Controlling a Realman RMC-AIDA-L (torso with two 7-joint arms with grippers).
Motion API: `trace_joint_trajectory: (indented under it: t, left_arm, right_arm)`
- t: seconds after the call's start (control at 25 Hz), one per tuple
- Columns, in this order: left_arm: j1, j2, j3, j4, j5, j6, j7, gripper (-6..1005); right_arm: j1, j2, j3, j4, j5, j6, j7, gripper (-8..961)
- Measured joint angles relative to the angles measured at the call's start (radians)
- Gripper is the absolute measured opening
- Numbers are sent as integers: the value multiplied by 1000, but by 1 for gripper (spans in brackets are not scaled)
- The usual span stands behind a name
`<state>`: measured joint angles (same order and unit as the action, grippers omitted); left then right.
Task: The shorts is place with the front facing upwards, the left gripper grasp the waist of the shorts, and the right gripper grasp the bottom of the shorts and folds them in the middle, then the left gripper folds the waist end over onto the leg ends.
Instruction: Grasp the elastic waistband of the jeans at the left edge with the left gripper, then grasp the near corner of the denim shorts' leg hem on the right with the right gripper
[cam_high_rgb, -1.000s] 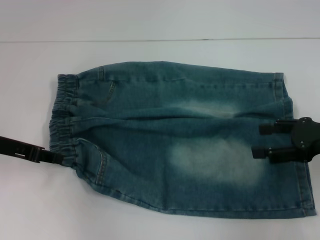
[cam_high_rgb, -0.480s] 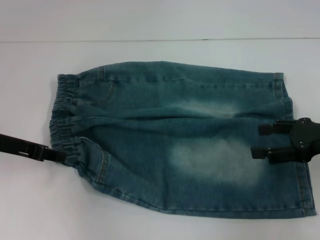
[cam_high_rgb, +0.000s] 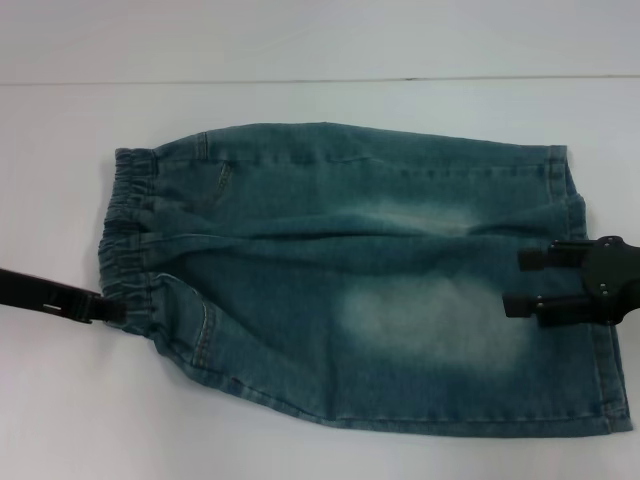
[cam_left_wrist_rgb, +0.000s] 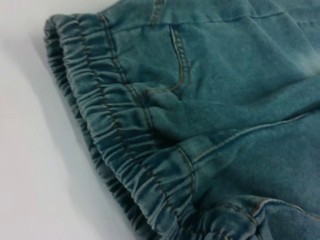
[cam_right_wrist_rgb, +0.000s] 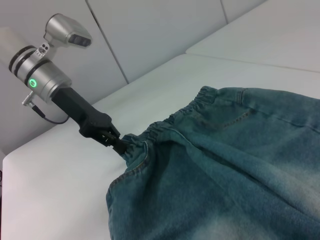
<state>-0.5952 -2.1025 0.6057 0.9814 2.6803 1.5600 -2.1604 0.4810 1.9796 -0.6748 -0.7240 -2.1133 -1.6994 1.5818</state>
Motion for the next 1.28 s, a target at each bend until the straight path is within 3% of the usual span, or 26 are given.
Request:
trace_joint_trajectory:
  t: [0.08, 0.72, 1.12, 1.28]
  left_arm:
    - [0, 3, 0, 5, -4, 17, 0, 51]
    - [-17, 13, -11, 7, -6, 95, -11, 48]
    - [-39, 23, -13, -2, -30, 132, -41, 48]
    - [-45, 33, -11, -12, -31, 137, -50, 48]
  right_arm:
    - [0, -1, 0, 0, 1, 0, 0, 914]
    - [33, -8, 0, -1, 6, -10, 16, 915]
    - [80, -57, -21, -21, -2, -49, 112, 915]
    - [98, -65, -23, -66, -52, -74, 159, 914]
